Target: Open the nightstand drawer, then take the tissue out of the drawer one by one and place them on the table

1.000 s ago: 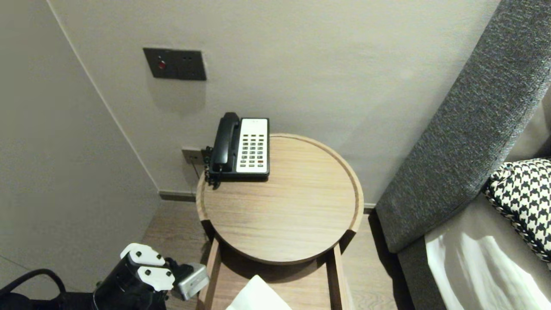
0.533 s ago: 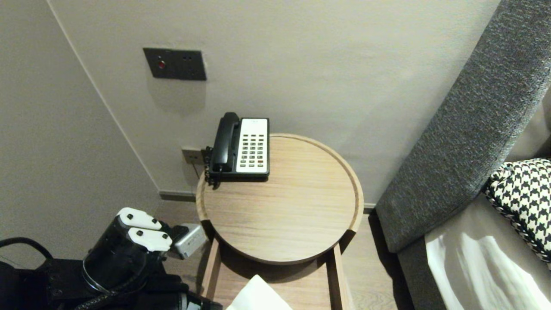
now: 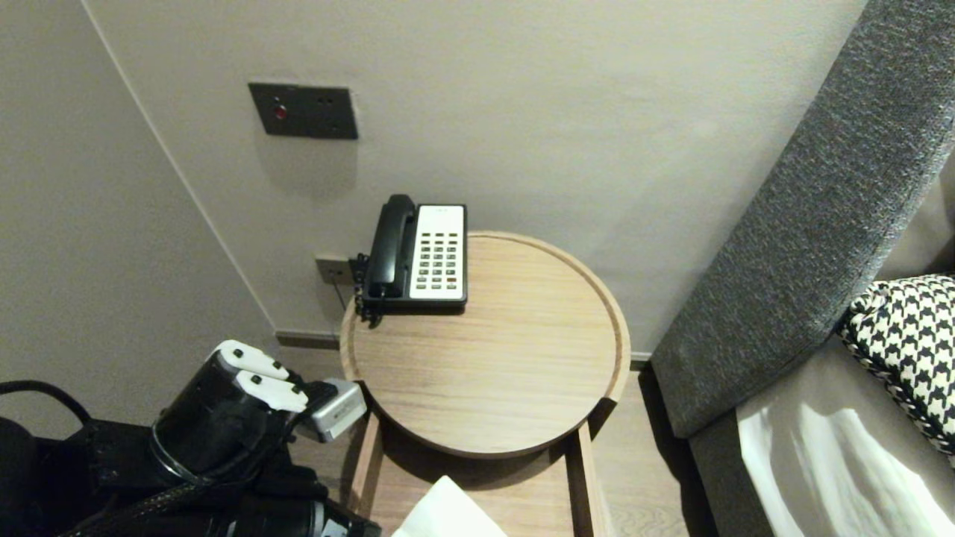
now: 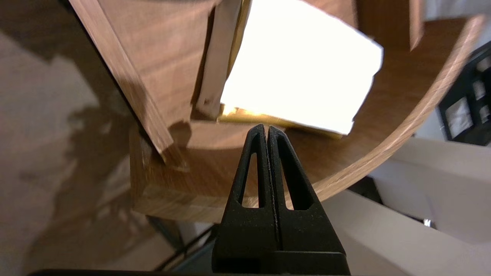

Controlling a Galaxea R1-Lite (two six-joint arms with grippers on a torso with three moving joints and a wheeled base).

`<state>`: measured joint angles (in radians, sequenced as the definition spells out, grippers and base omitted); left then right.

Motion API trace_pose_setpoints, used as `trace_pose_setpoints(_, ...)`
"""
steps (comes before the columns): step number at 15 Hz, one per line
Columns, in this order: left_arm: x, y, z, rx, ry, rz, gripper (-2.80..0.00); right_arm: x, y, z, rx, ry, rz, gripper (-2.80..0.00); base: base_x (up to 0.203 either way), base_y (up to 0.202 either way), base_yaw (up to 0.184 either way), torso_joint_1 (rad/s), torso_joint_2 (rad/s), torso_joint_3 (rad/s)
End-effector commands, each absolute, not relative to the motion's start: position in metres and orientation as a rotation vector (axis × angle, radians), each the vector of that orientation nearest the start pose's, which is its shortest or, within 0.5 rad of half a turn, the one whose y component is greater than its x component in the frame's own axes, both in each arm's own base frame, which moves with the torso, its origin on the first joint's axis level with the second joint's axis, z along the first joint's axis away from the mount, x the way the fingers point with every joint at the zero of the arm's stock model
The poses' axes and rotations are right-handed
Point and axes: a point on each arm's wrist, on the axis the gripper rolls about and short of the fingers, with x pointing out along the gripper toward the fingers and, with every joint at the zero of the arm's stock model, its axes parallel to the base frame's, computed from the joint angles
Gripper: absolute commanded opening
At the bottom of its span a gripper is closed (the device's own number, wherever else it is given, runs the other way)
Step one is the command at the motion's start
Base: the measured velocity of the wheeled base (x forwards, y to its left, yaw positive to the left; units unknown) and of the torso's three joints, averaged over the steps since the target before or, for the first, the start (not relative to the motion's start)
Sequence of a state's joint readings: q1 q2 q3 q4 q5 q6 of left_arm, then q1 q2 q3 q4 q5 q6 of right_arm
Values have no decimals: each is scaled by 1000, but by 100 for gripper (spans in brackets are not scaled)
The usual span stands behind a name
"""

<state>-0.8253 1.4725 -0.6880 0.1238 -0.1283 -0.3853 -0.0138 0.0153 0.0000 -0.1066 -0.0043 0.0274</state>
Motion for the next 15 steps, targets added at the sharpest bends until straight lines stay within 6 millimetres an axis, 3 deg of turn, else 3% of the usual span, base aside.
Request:
trace_pose_setpoints(1,151,-168,137,22,1119,-663,-280,-19,0,76,27,-51,-18,-280,0,0,0,0,0,0)
trace_pose_setpoints(2,151,-169,135,36,1143,-658,-121,-19,0,76,27,-51,-18,-280,0,0,0,0,0,0)
trace_pose_setpoints(3,149,-169,135,48,1159,-657,0,-19,0,76,27,-51,-18,-280,0,0,0,0,0,0)
trace_pose_setpoints(6,138,-169,135,100,1229,-669,0,-19,0,76,27,-51,-18,-280,0,0,0,0,0,0)
trace_pose_setpoints(9,139,-173,130,112,1252,-668,0,-19,0,76,27,-51,-18,-280,0,0,0,0,0,0)
trace_pose_setpoints(15,155,-209,103,117,1386,-680,0,-19,0,76,27,-51,-18,-280,0,0,0,0,0,0)
